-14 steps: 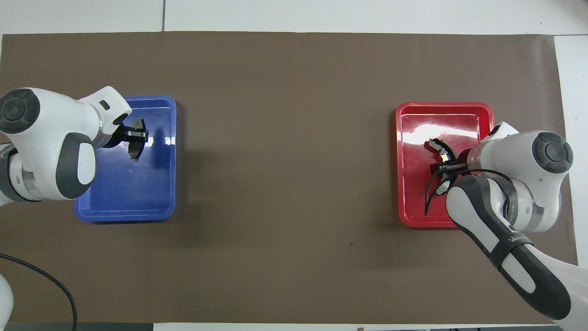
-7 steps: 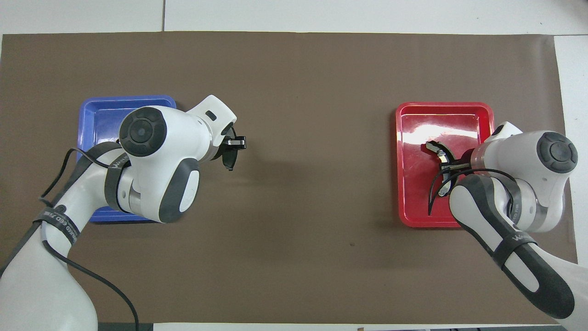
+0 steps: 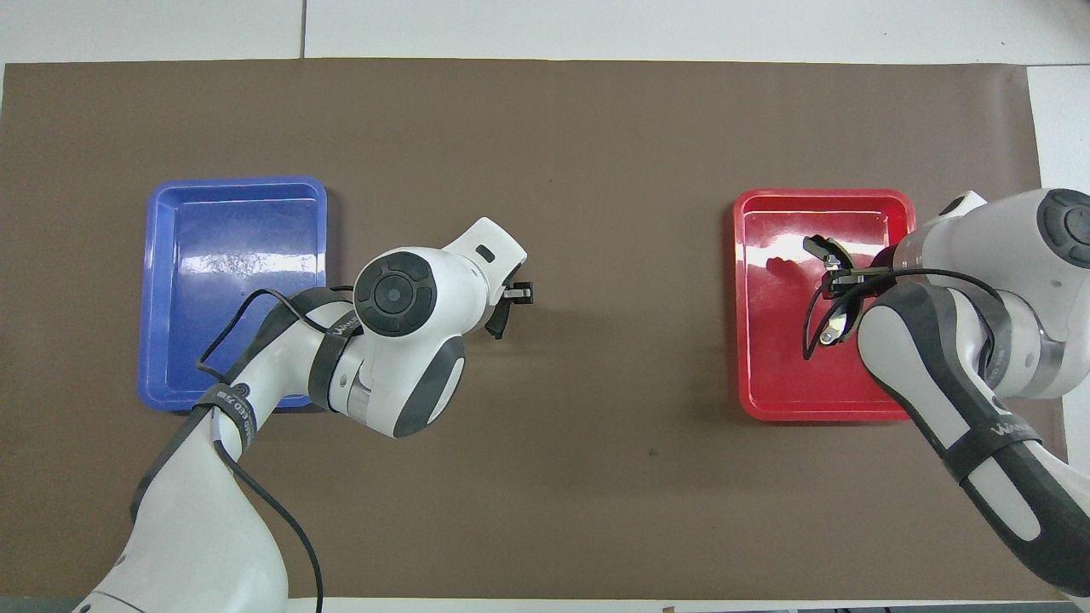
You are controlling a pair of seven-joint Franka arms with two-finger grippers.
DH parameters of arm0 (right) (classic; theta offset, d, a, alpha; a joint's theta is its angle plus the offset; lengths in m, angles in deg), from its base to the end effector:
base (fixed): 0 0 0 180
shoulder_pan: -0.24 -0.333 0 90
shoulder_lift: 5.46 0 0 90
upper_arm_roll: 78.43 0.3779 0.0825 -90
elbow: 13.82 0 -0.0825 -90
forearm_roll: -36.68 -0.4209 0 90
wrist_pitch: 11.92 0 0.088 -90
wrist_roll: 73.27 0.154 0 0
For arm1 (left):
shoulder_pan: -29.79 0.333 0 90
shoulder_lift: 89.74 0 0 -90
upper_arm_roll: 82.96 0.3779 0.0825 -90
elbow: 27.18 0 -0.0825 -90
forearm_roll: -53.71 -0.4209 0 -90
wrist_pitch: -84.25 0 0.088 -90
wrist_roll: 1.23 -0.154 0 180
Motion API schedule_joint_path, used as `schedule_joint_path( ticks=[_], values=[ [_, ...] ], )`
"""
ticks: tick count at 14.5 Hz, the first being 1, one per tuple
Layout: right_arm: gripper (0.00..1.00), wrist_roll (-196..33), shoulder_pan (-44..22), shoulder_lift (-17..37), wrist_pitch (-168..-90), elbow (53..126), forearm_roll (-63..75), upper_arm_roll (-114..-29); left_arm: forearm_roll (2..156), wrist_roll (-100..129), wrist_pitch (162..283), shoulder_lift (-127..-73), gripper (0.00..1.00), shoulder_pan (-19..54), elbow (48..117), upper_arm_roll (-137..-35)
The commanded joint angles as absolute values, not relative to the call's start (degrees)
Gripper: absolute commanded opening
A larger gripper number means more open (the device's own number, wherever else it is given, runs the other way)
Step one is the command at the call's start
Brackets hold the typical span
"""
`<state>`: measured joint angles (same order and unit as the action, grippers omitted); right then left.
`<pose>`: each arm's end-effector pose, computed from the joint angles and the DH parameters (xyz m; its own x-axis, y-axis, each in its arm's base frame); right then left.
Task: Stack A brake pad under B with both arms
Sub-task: 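Place the dark pad mid-table with the left gripper while the right gripper lifts, then return the left gripper to rest while the right gripper carries the curved pad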
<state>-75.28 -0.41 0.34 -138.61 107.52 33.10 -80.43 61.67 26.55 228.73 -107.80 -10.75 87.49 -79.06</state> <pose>0.5924 -0.0093 0.3577 0.9996 -0.0257 -0.0070 -0.0260 -0.9986 -0.0465 0.5418 -0.4083 0.3094 0.9892 -0.0431 0.1400 -0.0663 -0.9840 0.1652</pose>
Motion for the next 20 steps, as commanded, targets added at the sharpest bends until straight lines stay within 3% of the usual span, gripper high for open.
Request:
schedule_joint_path(
  ticks=[1, 2, 3, 8, 13, 17, 20],
  values=[
    [0.0, -74.3, -1.9, 0.0, -134.0, 103.6, 32.8, -80.2, 62.4, 26.8, 230.6, -109.1, 0.27, -11.4, 87.3, -78.1],
    [0.0, -74.2, -3.0, 0.0, -133.1, 102.7, 32.9, -80.2, 62.4, 27.2, 230.2, -109.1, 0.58, -11.4, 87.3, -78.1],
    [0.0, -74.0, -3.9, 0.0, -132.6, 102.4, 33.1, -80.2, 62.4, 28.7, 229.7, -108.9, 0.98, -11.4, 87.3, -78.0],
    [0.0, -72.7, -5.0, -0.1, -132.2, 102.2, 33.3, -80.1, 62.3, 27.9, 221.4, -104.3, 0.99, -5.6, 84.8, -77.2],
    [0.0, -66.8, -16.3, 0.5, -132.9, 100.8, 33.2, -79.8, 62.0, 8.5, 199.9, -100.0, 0.99, 8.7, 77.1, -77.2],
    [0.0, -54.0, -27.1, 5.0, -133.2, 95.7, 33.2, -79.8, 60.8, -6.0, 192.7, -96.7, 0.99, 19.6, 75.0, -77.0],
    [0.0, -41.1, -33.8, 13.9, -132.6, 85.2, 34.7, -79.8, 58.1, -12.7, 187.0, -95.2, 0.99, 24.9, 71.5, -76.9]
  ],
)
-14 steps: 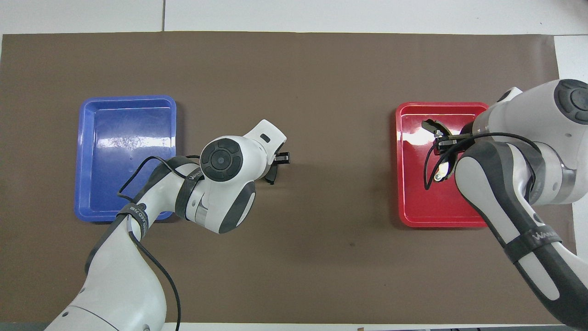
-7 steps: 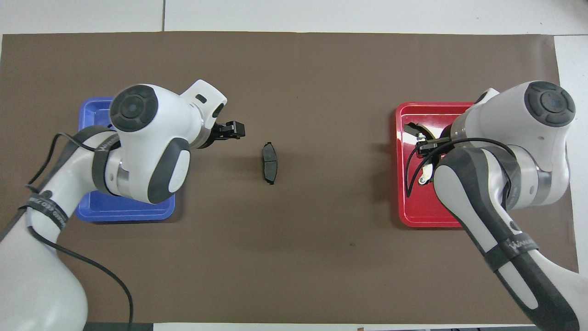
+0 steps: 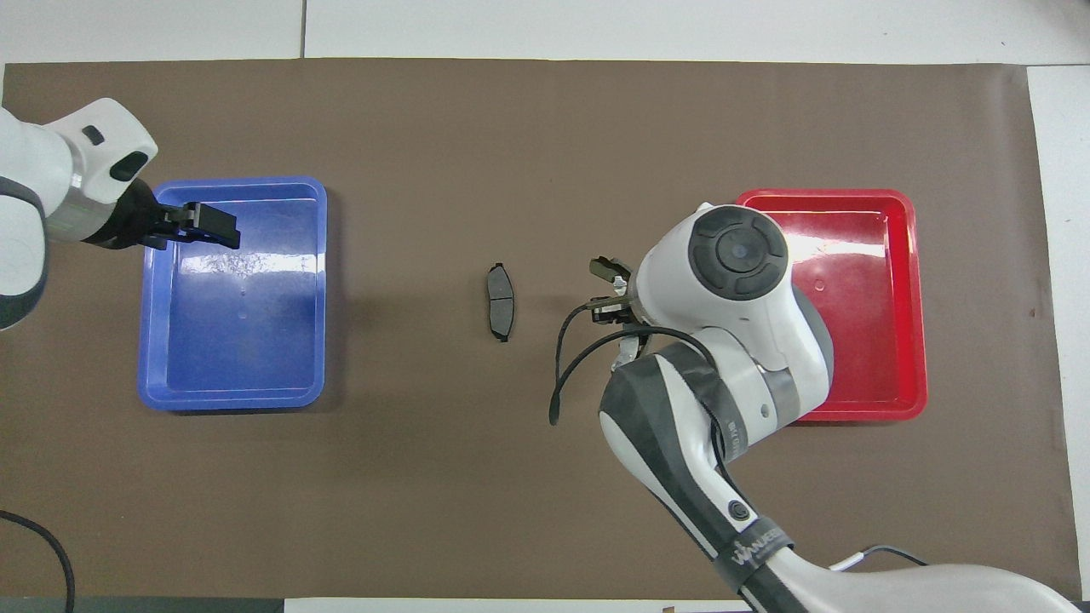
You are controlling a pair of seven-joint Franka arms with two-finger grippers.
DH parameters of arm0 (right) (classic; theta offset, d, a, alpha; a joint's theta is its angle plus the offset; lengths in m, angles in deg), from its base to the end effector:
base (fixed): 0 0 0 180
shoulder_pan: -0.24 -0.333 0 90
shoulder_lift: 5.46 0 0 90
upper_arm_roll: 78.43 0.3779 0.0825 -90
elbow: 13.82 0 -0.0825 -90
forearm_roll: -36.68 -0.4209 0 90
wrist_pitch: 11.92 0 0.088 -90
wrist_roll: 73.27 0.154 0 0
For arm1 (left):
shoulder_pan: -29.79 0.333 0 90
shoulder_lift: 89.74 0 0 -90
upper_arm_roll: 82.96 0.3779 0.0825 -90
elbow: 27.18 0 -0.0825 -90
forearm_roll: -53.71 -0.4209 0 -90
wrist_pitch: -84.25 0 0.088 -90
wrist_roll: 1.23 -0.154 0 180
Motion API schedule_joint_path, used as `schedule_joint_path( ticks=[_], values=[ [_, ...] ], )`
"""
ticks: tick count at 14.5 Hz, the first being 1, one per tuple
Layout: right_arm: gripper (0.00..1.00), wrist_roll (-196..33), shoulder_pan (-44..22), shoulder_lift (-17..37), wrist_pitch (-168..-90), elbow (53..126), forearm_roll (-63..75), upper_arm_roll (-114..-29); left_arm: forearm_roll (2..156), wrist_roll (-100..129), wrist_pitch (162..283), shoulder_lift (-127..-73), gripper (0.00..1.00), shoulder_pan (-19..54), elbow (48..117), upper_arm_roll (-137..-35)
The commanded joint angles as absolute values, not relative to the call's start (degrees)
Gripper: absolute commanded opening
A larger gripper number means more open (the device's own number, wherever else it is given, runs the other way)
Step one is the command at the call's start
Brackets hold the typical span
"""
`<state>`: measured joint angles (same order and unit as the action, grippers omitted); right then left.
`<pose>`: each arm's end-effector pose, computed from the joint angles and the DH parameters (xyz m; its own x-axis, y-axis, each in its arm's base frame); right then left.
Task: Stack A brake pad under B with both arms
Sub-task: 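Return the left gripper to rest while the right gripper carries the curved pad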
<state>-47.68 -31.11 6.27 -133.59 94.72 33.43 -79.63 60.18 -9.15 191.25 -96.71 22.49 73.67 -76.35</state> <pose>0.5633 0.3334 0.3936 0.9987 0.0508 0.0022 0.0509 -0.9974 -0.0506 0.6393 -0.0242 0.4936 0.9931 -0.1171 -0.0018 -0.1164 -0.9887 0.0946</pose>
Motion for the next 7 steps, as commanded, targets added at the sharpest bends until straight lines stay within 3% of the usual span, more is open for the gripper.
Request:
schedule_joint_path(
  ticks=[1, 3, 7],
  values=[
    [0.0, -38.0, -35.0, 17.2, -132.6, 81.4, 36.0, -79.8, 57.3, -14.7, 186.6, -94.1, 0.99, 25.7, 71.6, -76.9],
    [0.0, -34.8, -36.2, 20.7, -133.6, 78.1, 36.2, -79.8, 56.4, -15.7, 186.5, -92.3, 0.99, 26.6, 71.4, -76.8],
    [0.0, -33.3, -37.7, 22.7, -137.7, 78.2, 36.1, -79.8, 52.1, -15.6, 181.4, -91.0, 0.99, 26.4, 67.7, -76.8]
  ],
)
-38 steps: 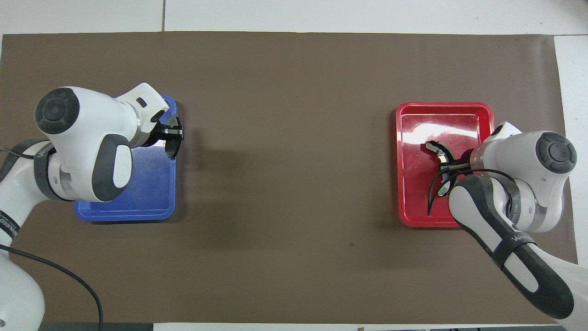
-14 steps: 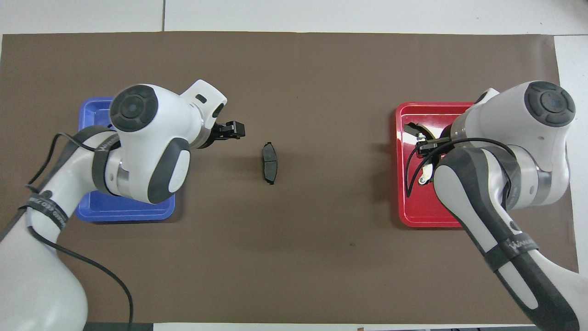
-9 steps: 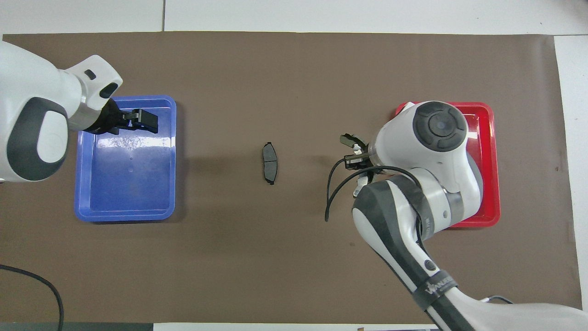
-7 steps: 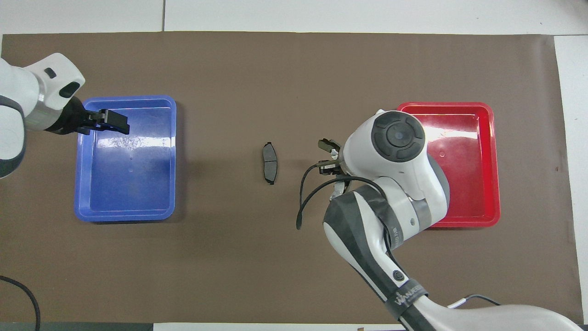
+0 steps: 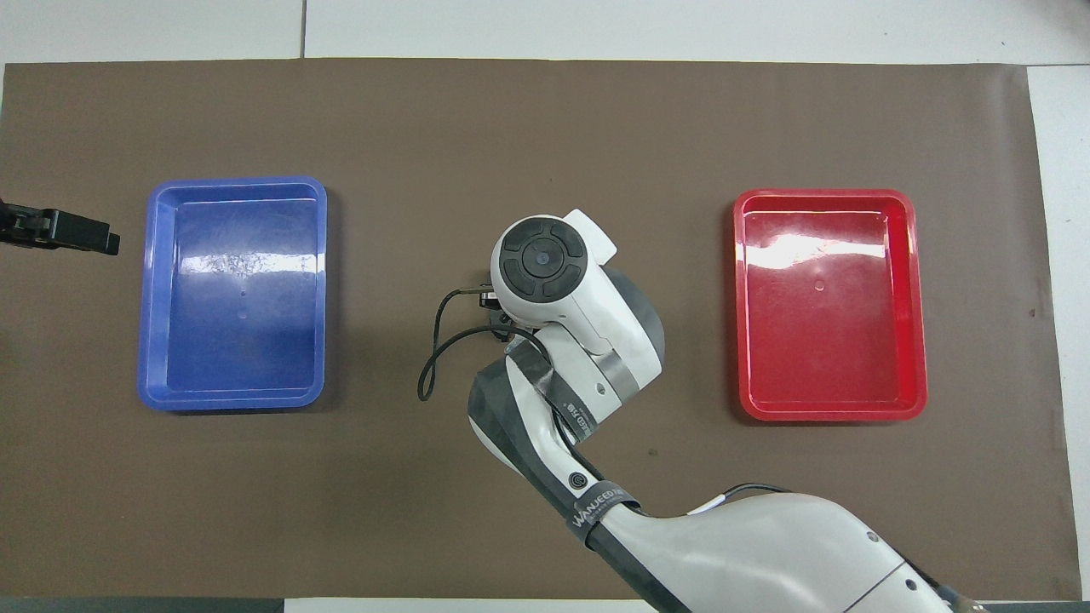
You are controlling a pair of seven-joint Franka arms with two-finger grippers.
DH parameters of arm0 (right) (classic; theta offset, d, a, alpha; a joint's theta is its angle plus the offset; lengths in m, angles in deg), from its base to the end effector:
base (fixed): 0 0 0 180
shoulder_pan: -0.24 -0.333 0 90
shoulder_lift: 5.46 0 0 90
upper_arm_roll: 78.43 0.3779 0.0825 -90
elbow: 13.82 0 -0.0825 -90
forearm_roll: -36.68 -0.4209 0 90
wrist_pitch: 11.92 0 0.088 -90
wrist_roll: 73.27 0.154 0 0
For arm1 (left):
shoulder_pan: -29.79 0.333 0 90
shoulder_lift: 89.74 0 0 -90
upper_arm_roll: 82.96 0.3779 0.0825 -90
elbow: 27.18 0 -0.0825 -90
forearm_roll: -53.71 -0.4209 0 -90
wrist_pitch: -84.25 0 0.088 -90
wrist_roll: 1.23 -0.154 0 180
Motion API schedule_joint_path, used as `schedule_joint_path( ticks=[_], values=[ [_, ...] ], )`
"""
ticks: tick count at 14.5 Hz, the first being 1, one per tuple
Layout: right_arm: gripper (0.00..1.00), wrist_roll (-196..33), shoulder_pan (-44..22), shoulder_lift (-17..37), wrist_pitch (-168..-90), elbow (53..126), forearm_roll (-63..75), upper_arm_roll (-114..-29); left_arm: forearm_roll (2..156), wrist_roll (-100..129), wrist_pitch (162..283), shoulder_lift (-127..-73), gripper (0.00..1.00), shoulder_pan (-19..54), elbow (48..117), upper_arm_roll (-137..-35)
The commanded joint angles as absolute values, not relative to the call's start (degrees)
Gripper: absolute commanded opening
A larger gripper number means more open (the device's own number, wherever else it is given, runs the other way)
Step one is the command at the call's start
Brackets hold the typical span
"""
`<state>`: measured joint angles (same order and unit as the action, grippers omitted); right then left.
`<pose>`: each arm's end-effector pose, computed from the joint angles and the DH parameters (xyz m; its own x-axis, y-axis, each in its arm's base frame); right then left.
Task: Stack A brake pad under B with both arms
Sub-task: 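Lower the curved pad onto the dark pad and open the right gripper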
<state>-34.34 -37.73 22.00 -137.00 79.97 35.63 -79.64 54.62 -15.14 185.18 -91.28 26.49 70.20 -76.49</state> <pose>0.5975 0.4503 0.3347 0.9978 -0.0463 0.0483 -0.0440 -0.9979 -0.0467 0.6138 0.0311 0.5741 0.9823 -0.1836 0.0372 -0.1838 -0.9830 0.0038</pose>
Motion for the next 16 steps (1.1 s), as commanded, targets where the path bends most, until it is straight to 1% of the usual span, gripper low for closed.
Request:
schedule_joint_path(
  ticks=[1, 4, 6, 16],
  values=[
    [0.0, -33.2, -37.9, 23.4, -138.0, 78.2, 36.1, -79.8, 52.0, -15.6, 180.5, -90.9, 0.99, 26.4, 67.5, -76.8],
    [0.0, -33.3, -38.9, 24.5, -141.3, 78.6, 36.2, -79.8, 52.0, -15.5, 181.1, -89.6, 0.99, 26.1, 69.3, -77.0],
    [0.0, -33.2, -39.5, 25.5, -142.7, 78.4, 36.2, -79.8, 52.0, -15.6, 180.7, -89.6, 0.99, 25.8, 69.1, -77.1],
    [0.0, -34.0, -39.5, 25.7, -142.7, 78.9, 37.1, -79.8, 52.6, -14.6, 179.8, -89.4, 0.99, 27.0, 68.0, -77.2]
  ],
)
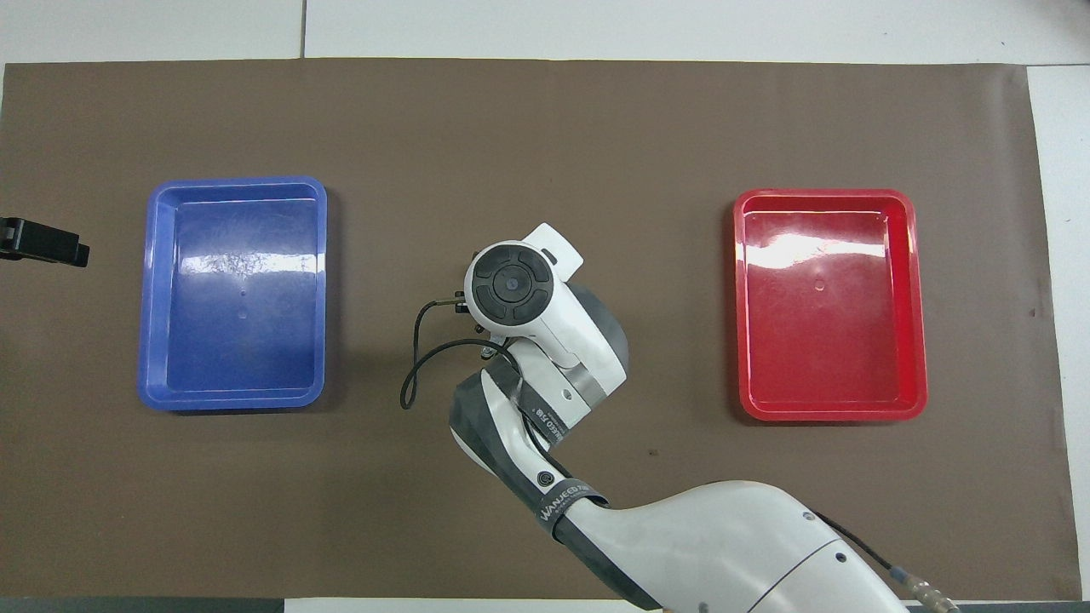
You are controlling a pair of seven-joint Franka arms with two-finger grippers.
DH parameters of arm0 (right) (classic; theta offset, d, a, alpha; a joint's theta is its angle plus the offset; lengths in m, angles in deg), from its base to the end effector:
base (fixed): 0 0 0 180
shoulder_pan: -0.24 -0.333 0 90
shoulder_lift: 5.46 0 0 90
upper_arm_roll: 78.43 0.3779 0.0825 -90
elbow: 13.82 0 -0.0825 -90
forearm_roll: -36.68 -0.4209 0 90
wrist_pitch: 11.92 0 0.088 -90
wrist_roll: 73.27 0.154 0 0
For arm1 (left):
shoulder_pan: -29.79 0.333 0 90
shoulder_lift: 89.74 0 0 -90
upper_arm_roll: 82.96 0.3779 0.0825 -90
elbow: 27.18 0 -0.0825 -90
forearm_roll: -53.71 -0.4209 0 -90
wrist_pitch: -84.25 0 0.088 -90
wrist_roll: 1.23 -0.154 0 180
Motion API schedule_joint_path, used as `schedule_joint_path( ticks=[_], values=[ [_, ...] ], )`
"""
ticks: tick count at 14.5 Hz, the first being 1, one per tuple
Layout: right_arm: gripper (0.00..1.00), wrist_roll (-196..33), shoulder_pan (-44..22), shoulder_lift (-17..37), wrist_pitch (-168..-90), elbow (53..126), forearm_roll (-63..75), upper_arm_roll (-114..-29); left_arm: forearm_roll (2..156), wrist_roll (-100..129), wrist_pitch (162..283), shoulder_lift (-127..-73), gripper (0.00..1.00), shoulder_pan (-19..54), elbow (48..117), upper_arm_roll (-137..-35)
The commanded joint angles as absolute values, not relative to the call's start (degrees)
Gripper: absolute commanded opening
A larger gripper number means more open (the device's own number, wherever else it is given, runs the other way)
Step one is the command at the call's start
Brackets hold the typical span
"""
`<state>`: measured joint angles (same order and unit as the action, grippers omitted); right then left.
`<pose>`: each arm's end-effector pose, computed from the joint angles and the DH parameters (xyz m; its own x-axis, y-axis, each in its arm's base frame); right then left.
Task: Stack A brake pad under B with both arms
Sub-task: 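Lower the curved pad onto the dark pad and open the right gripper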
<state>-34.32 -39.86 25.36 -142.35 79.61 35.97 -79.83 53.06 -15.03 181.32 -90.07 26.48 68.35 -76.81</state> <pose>0.5935 0.4793 0.3030 0.9963 -0.0106 0.0853 -0.0049 -0.9978 -0.0660 0.6022 0.0313 0.5974 0.9813 -0.1915 0.0177 -0.1912 -0.9814 -0.0166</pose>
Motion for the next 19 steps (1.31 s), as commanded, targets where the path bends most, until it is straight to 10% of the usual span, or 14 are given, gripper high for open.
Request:
schedule_joint_path(
  ticks=[1, 15, 17, 18, 19],
  values=[
    [0.0, -34.0, -39.4, 25.7, -142.7, 79.0, 37.1, -79.8, 52.6, -14.6, 179.7, -89.3, 0.99, 27.6, 68.0, -77.7],
    [0.11, -34.0, -39.8, 25.7, -144.9, 80.8, 37.1, -79.8, 52.7, -11.1, 178.5, -88.9, 0.99, 30.4, 68.3, -80.9],
    [0.4, -34.0, -39.8, 25.7, -145.0, 80.7, 37.0, -79.8, 52.7, -11.2, 178.6, -88.9, 0.99, 30.5, 68.4, -81.6],
    [0.99, -34.0, -39.8, 25.7, -145.1, 80.8, 37.0, -79.8, 52.7, -11.2, 178.8, -88.9, 0.99, 30.1, 68.4, -81.6],
    [1.0, -33.9, -39.9, 25.7, -145.2, 80.7, 37.0, -79.8, 52.7, -11.2, 178.9, -88.9, 0.99, 29.9, 68.4, -81.6]
  ],
)
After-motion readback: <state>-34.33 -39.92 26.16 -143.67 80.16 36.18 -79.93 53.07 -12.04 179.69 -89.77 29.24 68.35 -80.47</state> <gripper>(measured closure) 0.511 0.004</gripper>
